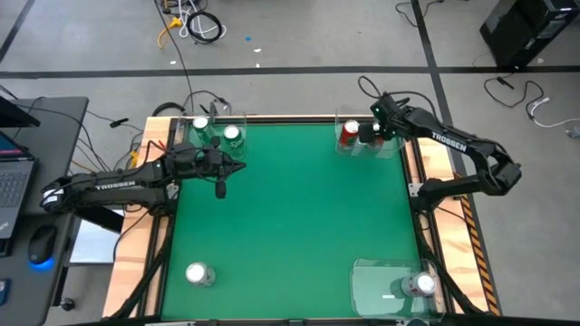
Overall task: Sort soda cans
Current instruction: Put the red-black soda can into the top right transparent bin, then adjust the top right transparent bin
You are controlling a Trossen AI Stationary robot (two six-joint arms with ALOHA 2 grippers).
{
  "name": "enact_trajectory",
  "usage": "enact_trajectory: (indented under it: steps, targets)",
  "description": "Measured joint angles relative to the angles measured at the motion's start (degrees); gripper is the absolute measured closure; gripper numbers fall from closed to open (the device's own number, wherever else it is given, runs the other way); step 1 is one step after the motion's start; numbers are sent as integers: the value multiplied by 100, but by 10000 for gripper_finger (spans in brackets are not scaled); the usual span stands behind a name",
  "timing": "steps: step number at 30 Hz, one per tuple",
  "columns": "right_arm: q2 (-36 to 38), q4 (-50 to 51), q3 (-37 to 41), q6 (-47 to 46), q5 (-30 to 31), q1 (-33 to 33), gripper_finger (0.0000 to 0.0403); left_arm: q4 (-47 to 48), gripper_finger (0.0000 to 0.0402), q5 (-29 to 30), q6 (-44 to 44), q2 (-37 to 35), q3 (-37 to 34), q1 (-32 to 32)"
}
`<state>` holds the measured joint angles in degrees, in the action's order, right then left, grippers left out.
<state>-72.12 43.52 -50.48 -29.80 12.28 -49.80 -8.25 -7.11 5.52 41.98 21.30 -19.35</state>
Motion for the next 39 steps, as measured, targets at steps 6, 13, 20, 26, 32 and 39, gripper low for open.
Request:
enact_trajectory:
  steps: [6, 13, 20, 26, 32, 39]
  targets:
    - [0, -65, 26, 40, 0, 4, 83, 9, 381, 0, -24, 0, 0, 0]
    - [2, -152, 24, 46, 6, 4, 66, 54, 381, 0, -37, 0, -2, 1]
    - [7, -112, 22, 44, -1, 7, 54, 59, 381, 0, -35, 0, -4, 2]
    - [45, -108, 22, 82, -17, 7, 53, 113, 381, 0, -33, 2, -4, 2]
    - [225, 32, -238, 131, -20, 7, 53, 142, 381, 0, -31, 1, -4, 2]
    - [393, 559, -992, 236, -172, 456, 57, 142, 381, 0, -13, 0, -4, 2]
